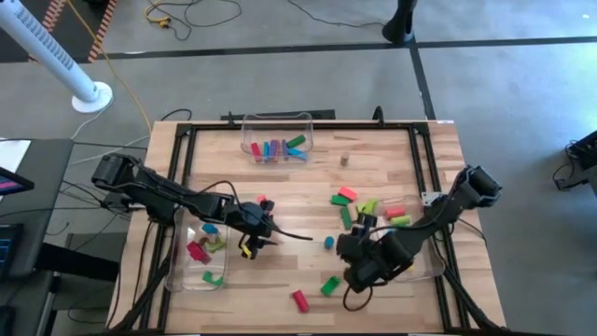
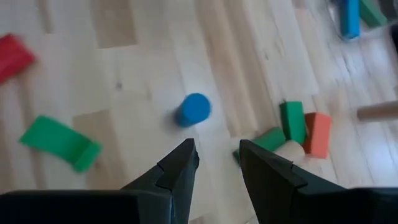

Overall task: Sort blocks by size
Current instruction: Put the green rectangular block into the top transparent bin

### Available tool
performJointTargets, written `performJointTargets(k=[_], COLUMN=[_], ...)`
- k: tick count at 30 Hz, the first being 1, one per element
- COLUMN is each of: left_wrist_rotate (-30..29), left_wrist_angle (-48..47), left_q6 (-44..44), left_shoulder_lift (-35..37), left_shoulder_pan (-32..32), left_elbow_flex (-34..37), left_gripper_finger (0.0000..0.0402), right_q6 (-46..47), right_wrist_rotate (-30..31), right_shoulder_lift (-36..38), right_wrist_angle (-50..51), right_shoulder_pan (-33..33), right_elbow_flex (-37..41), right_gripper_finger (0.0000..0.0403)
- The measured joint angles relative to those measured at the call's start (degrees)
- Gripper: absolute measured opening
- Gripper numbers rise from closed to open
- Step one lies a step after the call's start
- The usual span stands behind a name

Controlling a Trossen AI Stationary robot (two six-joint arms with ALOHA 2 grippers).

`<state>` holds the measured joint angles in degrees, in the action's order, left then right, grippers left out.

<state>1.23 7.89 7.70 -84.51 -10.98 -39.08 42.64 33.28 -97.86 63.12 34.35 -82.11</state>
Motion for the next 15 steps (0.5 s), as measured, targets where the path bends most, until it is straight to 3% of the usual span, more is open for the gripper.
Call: performJointTargets(k=[4,9,15], left_wrist_rotate=[0.02,0.00,-0.01], left_wrist_angle=[1.77,3.44,3.60], left_q6=[-0.06,-0.39,-1.41], left_shoulder_lift=[0.02,0.04,0.04], left_shoulder_pan=[0.00,-0.12,-0.36], left_elbow_flex=[-0.06,-0.08,-0.08], left_gripper_finger=[0.0178,0.0178,0.0178], right_q6=[2.27,3.45,8.65], right_wrist_rotate=[0.08,1.08,-7.37], right_shoulder_lift=[0.00,-0.02,-0.09], right_wrist_angle=[-0.38,-4.95,-10.32], right_shoulder_pan=[-2.46,-7.29,-13.91], right_elbow_flex=[0.36,6.70,16.54], right_gripper_finger=[0.0169,0.0169,0.0169])
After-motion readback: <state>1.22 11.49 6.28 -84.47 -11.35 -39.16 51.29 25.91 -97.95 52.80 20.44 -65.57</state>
